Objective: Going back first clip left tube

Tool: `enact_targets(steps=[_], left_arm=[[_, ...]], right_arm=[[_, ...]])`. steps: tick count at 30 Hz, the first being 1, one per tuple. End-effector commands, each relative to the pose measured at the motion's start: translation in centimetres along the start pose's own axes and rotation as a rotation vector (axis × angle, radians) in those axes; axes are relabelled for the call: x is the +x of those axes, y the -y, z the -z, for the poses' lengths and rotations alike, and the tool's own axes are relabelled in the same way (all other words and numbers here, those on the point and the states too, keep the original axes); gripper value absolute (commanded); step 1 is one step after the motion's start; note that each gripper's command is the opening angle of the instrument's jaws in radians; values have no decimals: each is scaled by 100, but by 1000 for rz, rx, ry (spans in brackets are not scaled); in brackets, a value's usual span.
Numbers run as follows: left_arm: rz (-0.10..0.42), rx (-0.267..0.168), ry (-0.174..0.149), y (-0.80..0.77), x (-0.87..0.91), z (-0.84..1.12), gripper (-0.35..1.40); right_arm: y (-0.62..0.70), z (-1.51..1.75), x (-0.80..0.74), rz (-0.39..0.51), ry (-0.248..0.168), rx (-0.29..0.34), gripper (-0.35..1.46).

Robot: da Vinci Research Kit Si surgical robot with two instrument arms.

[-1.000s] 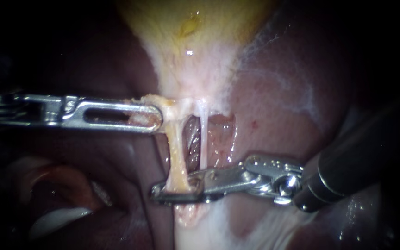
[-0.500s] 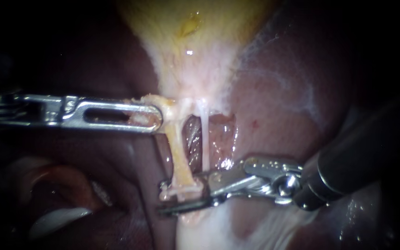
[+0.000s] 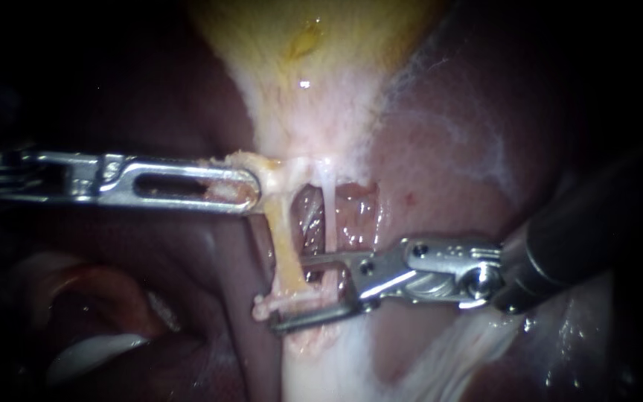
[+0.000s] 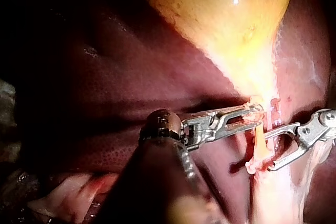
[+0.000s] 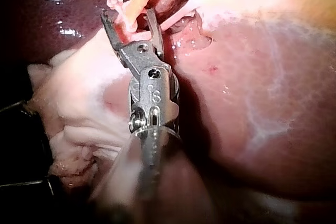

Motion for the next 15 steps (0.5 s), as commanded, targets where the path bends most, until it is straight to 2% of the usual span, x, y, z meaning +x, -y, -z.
enact_targets(steps=[1, 11, 15], left_arm=[[0, 1, 0, 0, 0, 0, -35], [-1, 1, 0, -1, -1, 0, -35], [-1, 1, 0, -2, 0, -1, -35]], right_arm=[[0, 11, 2, 2, -1, -5, 50], [-2, 104, 43, 60, -6, -39, 50], [-2, 124, 49, 75, -3, -51, 50]])
